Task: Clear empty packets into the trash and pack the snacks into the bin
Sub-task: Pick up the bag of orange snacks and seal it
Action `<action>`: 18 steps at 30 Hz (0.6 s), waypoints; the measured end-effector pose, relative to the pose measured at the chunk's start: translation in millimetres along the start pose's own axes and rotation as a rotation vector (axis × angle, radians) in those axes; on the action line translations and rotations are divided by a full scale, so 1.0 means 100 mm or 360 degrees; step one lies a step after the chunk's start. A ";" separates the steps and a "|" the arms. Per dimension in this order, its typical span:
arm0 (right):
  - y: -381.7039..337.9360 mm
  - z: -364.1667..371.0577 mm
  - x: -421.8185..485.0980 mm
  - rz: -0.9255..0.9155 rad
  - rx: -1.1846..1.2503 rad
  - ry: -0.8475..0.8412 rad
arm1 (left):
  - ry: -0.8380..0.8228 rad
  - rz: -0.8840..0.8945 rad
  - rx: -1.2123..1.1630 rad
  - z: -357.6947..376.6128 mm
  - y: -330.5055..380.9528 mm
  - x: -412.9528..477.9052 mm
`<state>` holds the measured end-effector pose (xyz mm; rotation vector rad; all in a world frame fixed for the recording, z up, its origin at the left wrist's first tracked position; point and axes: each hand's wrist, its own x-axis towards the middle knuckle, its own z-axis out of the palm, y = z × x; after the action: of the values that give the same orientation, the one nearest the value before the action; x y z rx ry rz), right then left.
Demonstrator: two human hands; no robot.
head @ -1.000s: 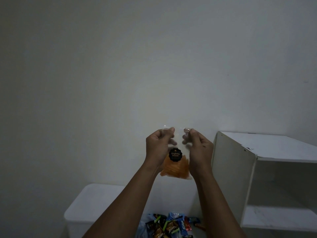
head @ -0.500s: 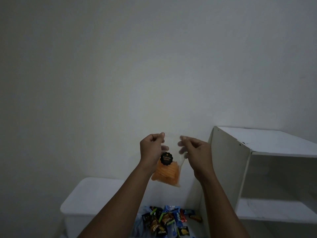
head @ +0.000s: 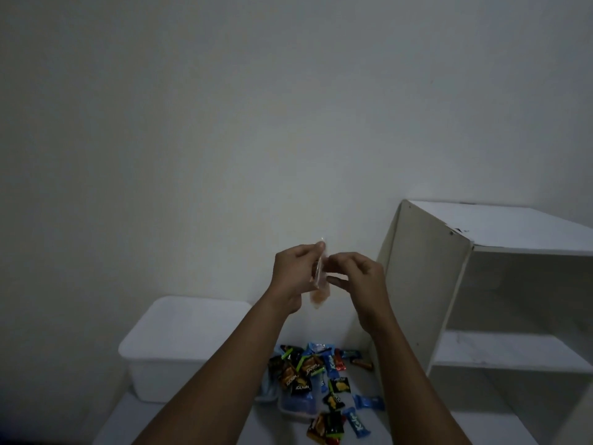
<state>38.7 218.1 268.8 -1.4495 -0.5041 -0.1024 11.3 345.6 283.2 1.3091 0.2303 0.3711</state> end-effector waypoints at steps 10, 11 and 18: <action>-0.17 -0.09 0.14 0.0217 -0.0014 -0.0035 | -0.0313 0.0127 0.0285 -0.07 0.00 -0.01; -0.18 -0.09 0.14 0.0225 -0.0004 -0.0047 | -0.0317 0.0122 0.0270 -0.08 0.01 -0.01; -0.18 -0.10 0.13 0.0270 -0.0081 -0.0093 | -0.0331 0.0186 0.0357 -0.07 0.07 -0.02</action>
<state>46.5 209.1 290.6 -1.5424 -0.4269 0.0629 6.3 352.9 287.9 1.5754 0.0197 0.3112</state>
